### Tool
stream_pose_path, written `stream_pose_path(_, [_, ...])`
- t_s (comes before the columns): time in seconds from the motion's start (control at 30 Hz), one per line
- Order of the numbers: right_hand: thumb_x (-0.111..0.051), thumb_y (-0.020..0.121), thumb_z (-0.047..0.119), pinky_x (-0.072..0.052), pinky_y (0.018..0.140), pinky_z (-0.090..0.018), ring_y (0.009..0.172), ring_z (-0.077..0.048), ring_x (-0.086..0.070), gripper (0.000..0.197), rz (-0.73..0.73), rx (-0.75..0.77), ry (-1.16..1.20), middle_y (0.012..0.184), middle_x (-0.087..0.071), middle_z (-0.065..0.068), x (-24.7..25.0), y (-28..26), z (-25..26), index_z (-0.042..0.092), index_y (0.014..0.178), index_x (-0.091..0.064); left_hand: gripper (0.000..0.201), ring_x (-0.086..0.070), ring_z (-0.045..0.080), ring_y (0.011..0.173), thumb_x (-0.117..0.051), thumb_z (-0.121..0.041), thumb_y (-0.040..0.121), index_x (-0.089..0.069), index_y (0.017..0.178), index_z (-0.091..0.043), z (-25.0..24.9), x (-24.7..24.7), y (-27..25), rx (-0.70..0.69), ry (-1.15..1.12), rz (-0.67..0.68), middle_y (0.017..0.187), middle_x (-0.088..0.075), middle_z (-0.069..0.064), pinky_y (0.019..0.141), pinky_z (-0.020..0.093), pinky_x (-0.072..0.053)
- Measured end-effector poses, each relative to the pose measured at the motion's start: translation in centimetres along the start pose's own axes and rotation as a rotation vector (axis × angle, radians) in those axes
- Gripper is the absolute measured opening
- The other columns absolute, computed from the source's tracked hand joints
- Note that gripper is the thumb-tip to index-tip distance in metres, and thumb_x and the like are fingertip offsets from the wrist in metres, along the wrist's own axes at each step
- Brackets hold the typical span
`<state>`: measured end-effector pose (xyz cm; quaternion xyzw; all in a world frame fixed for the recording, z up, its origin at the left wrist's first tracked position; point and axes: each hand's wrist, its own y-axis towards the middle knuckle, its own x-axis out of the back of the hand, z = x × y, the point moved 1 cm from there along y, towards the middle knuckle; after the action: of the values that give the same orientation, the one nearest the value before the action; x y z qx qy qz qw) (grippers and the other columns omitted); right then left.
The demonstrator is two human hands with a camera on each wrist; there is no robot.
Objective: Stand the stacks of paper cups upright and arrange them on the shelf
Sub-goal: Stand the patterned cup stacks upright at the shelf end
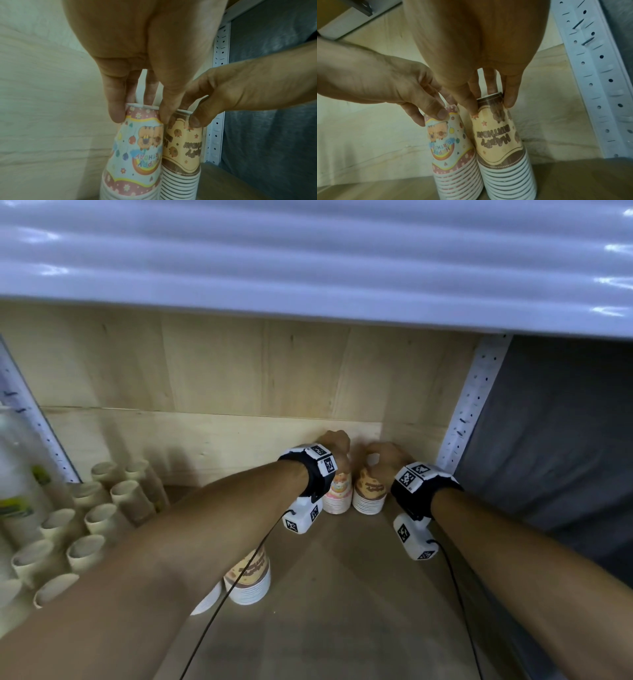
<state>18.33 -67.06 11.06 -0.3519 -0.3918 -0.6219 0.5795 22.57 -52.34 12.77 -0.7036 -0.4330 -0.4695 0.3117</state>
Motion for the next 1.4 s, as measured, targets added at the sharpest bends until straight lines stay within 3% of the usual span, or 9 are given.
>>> stream_pose_path(0.2, [-0.052, 0.094, 0.013, -0.048, 0.093, -0.034, 0.107, -0.029, -0.062, 0.022, -0.031, -0.031, 0.030, 0.114, -0.068, -0.012, -0.6, 0.3, 0.0, 0.008, 0.106, -0.070, 0.048, -0.059, 0.031, 0.114, -0.072, -0.016, 0.084, -0.057, 0.128, -0.005, -0.2, -0.2, 0.0, 0.011, 0.004, 0.001, 0.128, -0.057, 0.014, 0.080, 0.031, -0.048])
stream_pose_path(0.33, [-0.053, 0.092, 0.014, -0.050, 0.089, -0.037, 0.104, -0.030, -0.064, 0.016, -0.013, -0.058, 0.060, 0.103, -0.069, -0.009, -0.4, 0.1, 0.0, 0.016, 0.092, -0.069, 0.047, -0.056, 0.031, 0.119, -0.067, -0.020, 0.089, -0.055, 0.131, -0.004, -0.4, -0.2, -0.3, -0.005, 0.016, -0.011, 0.133, -0.055, 0.014, 0.091, 0.034, -0.049])
stream_pose_path(0.43, [-0.057, 0.091, 0.019, -0.049, 0.095, -0.036, 0.113, -0.029, -0.061, 0.027, 0.013, -0.088, -0.023, 0.116, -0.066, -0.007, -0.3, 0.0, 0.2, 0.014, 0.115, -0.068, 0.050, -0.052, 0.030, 0.123, -0.067, -0.026, 0.088, -0.055, 0.132, -0.007, -0.6, 0.2, -0.9, -0.022, 0.011, -0.033, 0.135, -0.054, 0.013, 0.097, 0.036, -0.048])
stream_pose_path(0.63, [-0.070, 0.074, 0.031, -0.045, 0.103, -0.041, 0.127, -0.027, -0.051, 0.063, -0.004, -0.100, -0.072, 0.139, -0.053, -0.006, 1.7, 0.3, 0.8, 0.016, 0.134, -0.055, 0.054, -0.051, 0.028, 0.125, -0.066, -0.032, 0.091, -0.050, 0.138, -0.012, -0.4, 2.6, -2.7, -0.031, 0.007, -0.050, 0.141, -0.048, 0.008, 0.092, 0.032, -0.045])
stream_pose_path(0.83, [-0.070, 0.073, 0.027, -0.049, 0.073, -0.030, 0.100, -0.025, -0.061, 0.028, -0.031, -0.050, -0.084, 0.103, -0.056, 0.002, 3.1, -0.7, 5.0, 0.024, 0.100, -0.063, 0.050, -0.051, 0.025, 0.123, -0.065, -0.035, 0.092, -0.052, 0.136, -0.015, 1.2, 5.9, -6.3, -0.001, 0.096, -0.013, 0.138, -0.049, 0.004, 0.086, 0.027, -0.041])
stream_pose_path(0.9, [-0.072, 0.070, 0.035, -0.045, 0.074, -0.029, 0.098, -0.022, -0.057, 0.032, -0.008, -0.007, -0.077, 0.104, -0.055, 0.002, 2.8, -1.1, 6.6, 0.026, 0.099, -0.062, 0.049, -0.052, 0.025, 0.123, -0.065, -0.034, 0.092, -0.054, 0.135, -0.014, 2.0, 7.1, -7.8, 0.016, 0.133, 0.015, 0.138, -0.051, 0.004, 0.087, 0.028, -0.041])
stream_pose_path(1.03, [-0.075, 0.077, 0.035, -0.043, 0.080, -0.026, 0.100, -0.017, -0.056, 0.047, 0.047, 0.053, -0.068, 0.110, -0.053, 0.004, 1.9, -2.4, 10.6, 0.022, 0.120, -0.062, 0.046, -0.052, 0.023, 0.120, -0.070, -0.035, 0.088, -0.059, 0.130, -0.019, 4.7, 8.9, -11.2, 0.088, 0.164, 0.041, 0.135, -0.053, 0.001, 0.087, 0.027, -0.040])
stream_pose_path(1.2, [-0.073, 0.076, 0.048, -0.044, 0.086, -0.030, 0.108, -0.017, -0.055, 0.048, 0.211, 0.105, -0.127, 0.115, -0.054, 0.007, -1.1, -4.1, 15.4, 0.030, 0.119, -0.062, 0.041, -0.053, 0.020, 0.114, -0.073, -0.032, 0.085, -0.064, 0.124, -0.021, 8.2, 10.0, -15.2, 0.186, 0.182, 0.062, 0.128, -0.056, -0.001, 0.083, 0.027, -0.038])
stream_pose_path(1.4, [-0.078, 0.073, 0.046, -0.047, 0.094, -0.034, 0.109, -0.018, -0.056, 0.059, 0.426, 0.218, -0.127, 0.115, -0.057, 0.006, -5.1, -6.9, 19.7, 0.028, 0.127, -0.060, 0.039, -0.054, 0.017, 0.103, -0.075, -0.032, 0.080, -0.066, 0.118, -0.025, 11.5, 8.9, -18.8, 0.255, 0.174, 0.107, 0.118, -0.056, -0.005, 0.083, 0.028, -0.045])
